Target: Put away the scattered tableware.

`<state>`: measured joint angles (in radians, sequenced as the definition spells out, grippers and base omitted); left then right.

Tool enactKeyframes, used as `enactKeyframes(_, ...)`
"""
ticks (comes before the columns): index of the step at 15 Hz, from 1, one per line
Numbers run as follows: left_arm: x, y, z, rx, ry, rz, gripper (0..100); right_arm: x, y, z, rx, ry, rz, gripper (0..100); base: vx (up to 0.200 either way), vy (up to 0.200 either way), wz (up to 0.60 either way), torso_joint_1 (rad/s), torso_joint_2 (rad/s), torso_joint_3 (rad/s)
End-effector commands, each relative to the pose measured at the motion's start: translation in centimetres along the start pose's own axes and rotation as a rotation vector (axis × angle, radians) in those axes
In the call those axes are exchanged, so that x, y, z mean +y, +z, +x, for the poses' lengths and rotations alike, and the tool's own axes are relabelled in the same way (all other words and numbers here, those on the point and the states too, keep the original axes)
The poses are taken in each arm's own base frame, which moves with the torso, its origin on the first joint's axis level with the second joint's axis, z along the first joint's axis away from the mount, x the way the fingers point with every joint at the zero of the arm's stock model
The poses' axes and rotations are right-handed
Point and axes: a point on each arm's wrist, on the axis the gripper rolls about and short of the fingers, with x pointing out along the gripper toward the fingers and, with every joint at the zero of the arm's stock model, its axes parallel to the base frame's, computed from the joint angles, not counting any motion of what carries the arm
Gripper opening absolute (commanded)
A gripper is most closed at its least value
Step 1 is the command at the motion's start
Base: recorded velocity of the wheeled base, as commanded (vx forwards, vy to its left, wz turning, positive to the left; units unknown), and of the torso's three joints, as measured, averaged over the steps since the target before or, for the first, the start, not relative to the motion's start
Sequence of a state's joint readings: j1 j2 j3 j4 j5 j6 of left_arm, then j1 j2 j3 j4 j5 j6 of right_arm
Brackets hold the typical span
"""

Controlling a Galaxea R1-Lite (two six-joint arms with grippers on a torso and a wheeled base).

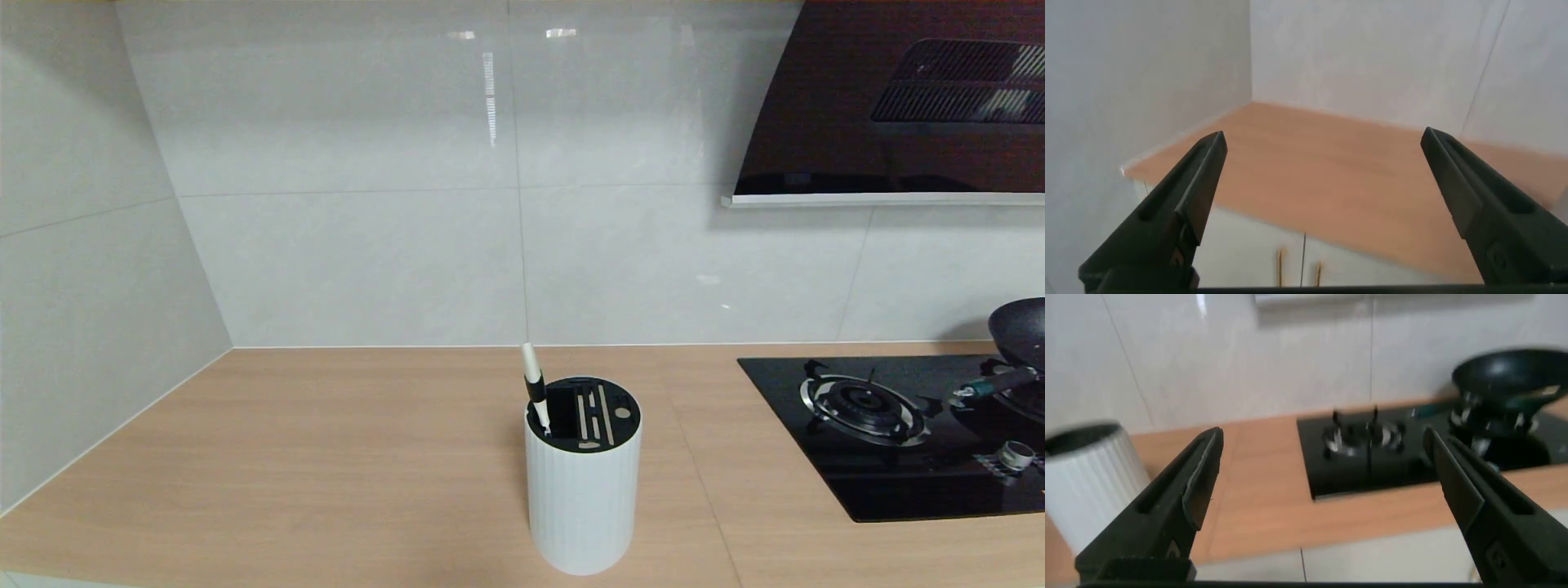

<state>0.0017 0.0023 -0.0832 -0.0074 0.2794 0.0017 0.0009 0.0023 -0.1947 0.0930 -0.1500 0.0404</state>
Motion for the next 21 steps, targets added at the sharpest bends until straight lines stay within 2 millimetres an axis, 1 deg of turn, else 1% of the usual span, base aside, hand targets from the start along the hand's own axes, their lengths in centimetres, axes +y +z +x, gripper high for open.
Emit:
enactKeyframes(1,-0.3,-2.0,0.5,0.051,-0.068,0.011,100,0.1,-3.1,1.3,0.015,0.015,-0.015,100,0.0,0.0,0.0,0.0,0.0,0.0)
enactKeyframes(2,-0.4,-2.1,0.5,0.053,-0.094,0.011,100,0.1,-3.6,1.4,0.02,0.027,-0.034,100,0.0,0.0,0.0,0.0,0.0,0.0)
enactKeyframes(3,-0.4,-2.1,0.5,0.053,-0.132,0.016,100,0.1,-4.2,1.4,0.08,0.037,-0.042,100,0.0,0.0,0.0,0.0,0.0,0.0)
enactKeyframes(6,-0.7,-2.3,0.4,0.076,-0.243,0.012,100,0.2,-4.4,1.4,0.093,0.059,-0.027,100,0.0,0.0,0.0,0.0,0.0,0.0)
enactKeyframes(7,-0.7,-2.4,0.4,0.084,-0.264,0.034,100,0.2,-4.4,1.4,0.097,0.096,-0.038,100,0.0,0.0,0.0,0.0,0.0,0.0)
enactKeyframes(9,-0.8,-2.4,0.4,0.083,-0.279,0.068,100,0.4,-4.4,1.4,0.094,0.154,-0.09,100,0.0,0.0,0.0,0.0,0.0,0.0)
enactKeyframes(13,-0.8,-2.5,0.4,0.081,-0.286,0.086,100,0.4,-4.4,1.4,0.095,0.152,-0.084,100,0.0,0.0,0.0,0.0,0.0,0.0)
enactKeyframes(16,-0.8,-2.4,0.4,0.09,-0.281,0.016,100,0.4,-4.4,1.3,0.094,0.141,-0.08,100,0.0,0.0,0.0,0.0,0.0,0.0)
enactKeyframes(21,-0.8,-2.4,0.4,0.089,-0.283,0.025,100,0.4,-4.4,1.4,0.095,0.144,-0.077,100,0.0,0.0,0.0,0.0,0.0,0.0)
